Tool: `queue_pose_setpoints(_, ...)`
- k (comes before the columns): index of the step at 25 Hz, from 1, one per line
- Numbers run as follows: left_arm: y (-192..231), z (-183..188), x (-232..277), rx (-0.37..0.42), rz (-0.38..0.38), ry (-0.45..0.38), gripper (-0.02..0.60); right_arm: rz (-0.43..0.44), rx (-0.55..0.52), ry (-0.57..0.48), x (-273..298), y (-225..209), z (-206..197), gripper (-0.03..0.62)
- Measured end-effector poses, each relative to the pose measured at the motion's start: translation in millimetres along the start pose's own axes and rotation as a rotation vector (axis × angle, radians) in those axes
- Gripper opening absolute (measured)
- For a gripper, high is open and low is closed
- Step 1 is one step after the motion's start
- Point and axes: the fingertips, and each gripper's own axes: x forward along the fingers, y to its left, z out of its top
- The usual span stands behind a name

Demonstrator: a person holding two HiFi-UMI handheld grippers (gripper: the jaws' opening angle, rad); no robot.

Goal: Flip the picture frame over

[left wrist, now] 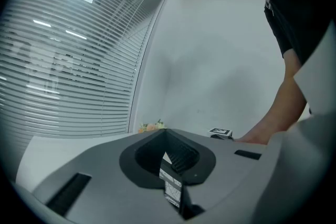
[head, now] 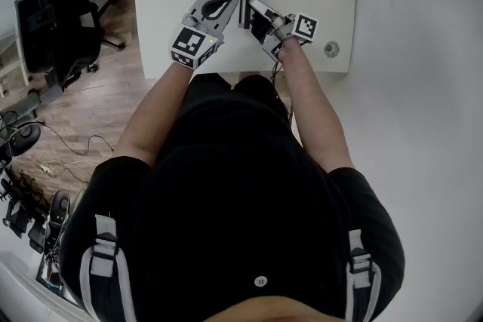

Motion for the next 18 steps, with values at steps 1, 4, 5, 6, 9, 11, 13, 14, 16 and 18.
queue_pose_setpoints(1,0.3,0.0,1.2,-0.002,0.000,-0.003,0.003,0.007,0.011,0.002,0.0,-2.8,0.2,0.050)
queue_pose_setpoints(4,0.3,-1.1,4.3,-0.001,-0.003,-0.004,0.003,0.014,0.030,0.007,-1.5,-12.0,0.7,0.049)
queue_pose_setpoints(5,0.3,-0.8,5.0,-0.002,-0.005,-0.006,0.002,0.011,0.032,0.007,-2.3,-15.4,1.3,0.050)
queue_pose_setpoints(6,0.7,-1.2,5.2,-0.002,-0.007,-0.004,0.003,0.005,0.035,0.004,-3.1,-19.1,2.3,0.049)
queue_pose_setpoints(9,4.0,-5.5,3.6,-0.006,-0.008,0.015,0.003,-0.006,0.041,0.004,-4.2,-26.2,3.8,0.051)
queue_pose_setpoints(11,5.3,-3.8,3.1,-0.010,-0.009,0.009,0.003,-0.006,0.046,0.006,-5.1,-27.6,3.6,0.052)
queue_pose_setpoints(13,6.9,-4.0,2.0,-0.012,-0.010,0.003,0.003,-0.009,0.043,-0.005,-7.2,-29.1,6.3,0.053)
queue_pose_setpoints(14,8.1,-6.1,0.7,-0.013,-0.010,0.010,0.003,-0.016,0.037,-0.015,-8.7,-30.1,9.1,0.054)
queue_pose_setpoints(16,9.6,-5.5,-0.7,-0.015,-0.007,0.006,0.002,-0.037,0.023,-0.034,-12.6,-31.0,15.4,0.057)
queue_pose_setpoints(18,9.7,-3.9,-1.1,-0.015,-0.003,-0.001,0.003,-0.053,0.005,-0.040,-16.6,-29.4,20.6,0.058)
